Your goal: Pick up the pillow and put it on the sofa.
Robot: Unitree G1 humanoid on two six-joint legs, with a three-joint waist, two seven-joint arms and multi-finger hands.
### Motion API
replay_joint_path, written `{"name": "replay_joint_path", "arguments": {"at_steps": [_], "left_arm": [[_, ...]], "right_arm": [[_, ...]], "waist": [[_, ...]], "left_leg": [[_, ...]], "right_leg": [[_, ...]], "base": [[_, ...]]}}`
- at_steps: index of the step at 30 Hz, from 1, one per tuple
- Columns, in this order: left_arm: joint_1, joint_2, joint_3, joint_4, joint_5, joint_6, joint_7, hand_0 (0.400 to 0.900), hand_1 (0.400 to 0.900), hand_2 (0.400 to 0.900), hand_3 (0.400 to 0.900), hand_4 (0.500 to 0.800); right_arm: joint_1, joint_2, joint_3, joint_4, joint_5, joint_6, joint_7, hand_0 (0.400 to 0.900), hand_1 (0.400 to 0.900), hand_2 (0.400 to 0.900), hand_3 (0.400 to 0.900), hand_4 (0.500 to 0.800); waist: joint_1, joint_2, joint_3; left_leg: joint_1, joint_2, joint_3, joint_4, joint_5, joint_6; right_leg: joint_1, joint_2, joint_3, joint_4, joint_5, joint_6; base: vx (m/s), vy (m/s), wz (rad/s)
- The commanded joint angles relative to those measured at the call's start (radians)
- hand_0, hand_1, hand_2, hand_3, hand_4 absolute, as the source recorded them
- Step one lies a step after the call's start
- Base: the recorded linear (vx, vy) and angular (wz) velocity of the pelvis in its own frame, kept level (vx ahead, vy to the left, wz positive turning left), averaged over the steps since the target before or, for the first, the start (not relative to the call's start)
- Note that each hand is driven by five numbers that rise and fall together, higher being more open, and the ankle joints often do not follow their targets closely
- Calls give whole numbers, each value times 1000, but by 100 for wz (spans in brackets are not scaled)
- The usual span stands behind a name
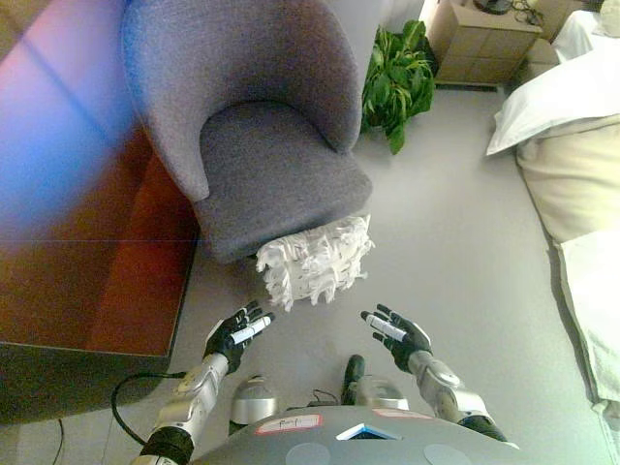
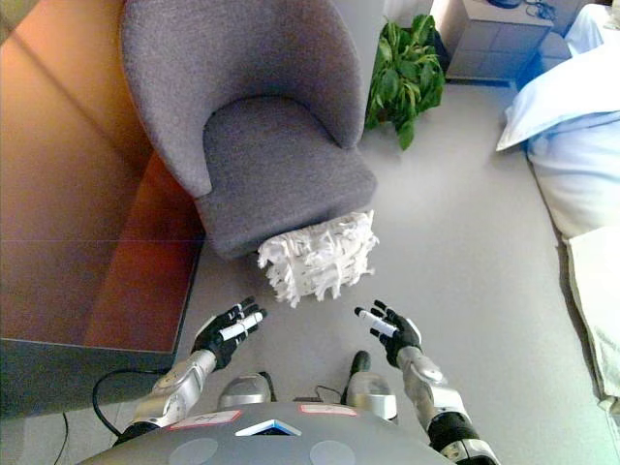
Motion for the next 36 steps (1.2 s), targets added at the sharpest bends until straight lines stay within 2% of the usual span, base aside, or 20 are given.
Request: {"name": "replay_joint_path", "arguments": {"at_steps": [1,3,4,5,8,12,13,15,16,17,19,21,23,24,25,26,29,32,35,36], "left_arm": [[-8,-2,65,-110,-83,-52,-67,900,900,900,900,800],[0,3,67,-121,-69,-47,-78,900,900,900,900,800],[10,1,64,-125,-55,-43,-86,900,900,900,900,800],[20,0,60,-124,-49,-53,-90,900,900,900,900,800],[40,-7,55,-109,-46,-98,-76,900,900,900,900,800],[62,-24,51,-97,-20,-133,-75,900,900,900,900,800],[60,-27,52,-89,-27,-139,-74,900,900,900,900,800],[52,-31,60,-74,-40,-121,-82,900,900,900,900,800],[44,-24,60,-66,-36,-116,-88,900,900,900,900,800],[40,-11,61,-62,-28,-110,-97,900,900,900,900,800],[31,17,68,-73,-18,-117,-89,900,900,900,900,800],[26,41,68,-96,-22,-90,-97,900,900,900,900,800],[21,64,64,-116,-14,-62,-97,900,900,900,900,800],[19,67,63,-116,-10,-59,-99,900,900,900,900,800],[16,80,51,-121,-1,-54,-93,900,900,900,900,800],[12,83,45,-122,3,-51,-87,900,900,900,900,800],[-6,90,40,-125,-15,-35,-68,900,900,900,900,800],[-24,97,40,-131,-13,-18,-77,900,900,900,900,800],[-32,95,41,-121,-9,-14,-77,900,900,900,900,800],[-33,95,42,-118,-10,-15,-78,900,900,900,900,800]], "right_arm": [[8,-77,-33,-118,-17,-79,23,900,900,900,900,800],[16,-79,-36,-128,-14,-81,22,900,900,900,900,800],[21,-79,-37,-139,-12,-79,20,900,900,900,900,800],[28,-80,-35,-152,-11,-75,21,900,900,900,900,800],[48,-84,-35,-155,-29,-85,47,900,900,900,900,800],[59,-83,-23,-145,-39,-100,67,900,900,900,900,800],[49,-82,-9,-139,-45,-104,77,900,900,900,900,800],[38,-76,1,-132,-63,-106,82,900,900,900,900,800],[44,-73,6,-138,-79,-104,85,900,900,900,900,800],[46,-70,9,-138,-86,-99,86,900,900,900,900,800],[47,-63,12,-150,-96,-85,91,900,900,900,900,800],[39,-54,19,-161,-133,-87,91,900,900,900,900,800],[16,-53,38,-178,-188,-94,73,900,900,900,900,800],[13,-53,41,-182,-192,-94,68,900,900,900,900,800],[3,-56,55,-203,-205,-89,48,900,900,900,900,800],[0,-56,62,-211,-223,-91,38,900,900,900,900,800],[-17,-66,82,-213,-258,-102,22,900,900,900,900,800],[-36,-69,86,-204,-264,-108,11,900,900,900,900,800],[-28,-71,81,-206,-271,-121,1,900,900,900,900,800],[-27,-71,80,-208,-271,-125,-1,900,900,900,900,800]], "waist": [[-15,-19,43],[-11,-16,50],[-7,0,51],[-3,23,49],[24,61,44],[56,71,56],[62,73,58],[54,60,56],[51,60,53],[54,48,49],[62,33,33],[70,21,20],[79,9,-2],[80,5,-6],[83,3,-19],[82,6,-25],[69,21,-30],[64,31,-22],[55,30,-9],[54,33,-6]], "left_leg": [[-155,81,-11,257,119,-36],[-151,76,-6,213,128,-37],[-140,64,2,114,152,-40],[-138,60,3,-18,192,-50],[-168,56,-8,-242,305,-79],[-222,53,-3,-284,375,-93],[-229,58,9,-269,350,-83],[-210,47,40,-262,283,-70],[-219,53,74,-238,261,-54],[-215,35,76,-223,199,-19],[-200,14,88,-208,139,24],[-190,-15,85,-204,102,60],[-153,-84,74,-244,67,101],[-148,-95,74,-250,62,106],[-128,-130,65,-264,38,127],[-115,-139,64,-269,24,138],[-67,-142,59,-277,-7,153],[-26,-133,34,-284,-11,132],[3,-122,17,-285,-14,111],[-3,-109,30,-277,0,110]], "right_leg": [[62,-3,-20,48,-82,-21],[75,0,-15,51,-92,-16],[86,11,-8,54,-105,-10],[97,30,4,54,-118,-4],[155,69,46,38,-150,4],[227,82,73,33,-187,-7],[230,73,65,52,-205,-8],[240,49,48,83,-235,-1],[254,41,30,116,-258,2],[264,19,20,159,-286,16],[263,-11,-8,217,-292,49],[235,-46,-25,309,-268,85],[191,-67,-21,454,-196,132],[185,-69,-18,468,-188,139],[136,-83,-20,589,-123,153],[98,-96,-21,659,-105,157],[-33,-130,-25,787,-108,143],[-81,-130,-72,690,-139,121],[-99,-174,-83,603,-78,127],[-107,-186,-100,573,-39,113]], "base": [[193,32,2],[200,74,-3],[293,158,-16],[332,184,-22],[436,186,-38],[453,145,-37],[487,160,-34],[412,144,-17],[409,163,-9],[400,154,-13],[334,174,-10],[299,215,4],[313,264,11],[264,266,7],[222,245,4],[219,259,3],[166,168,13],[133,-31,28],[119,-98,28],[115,-146,28]]}}
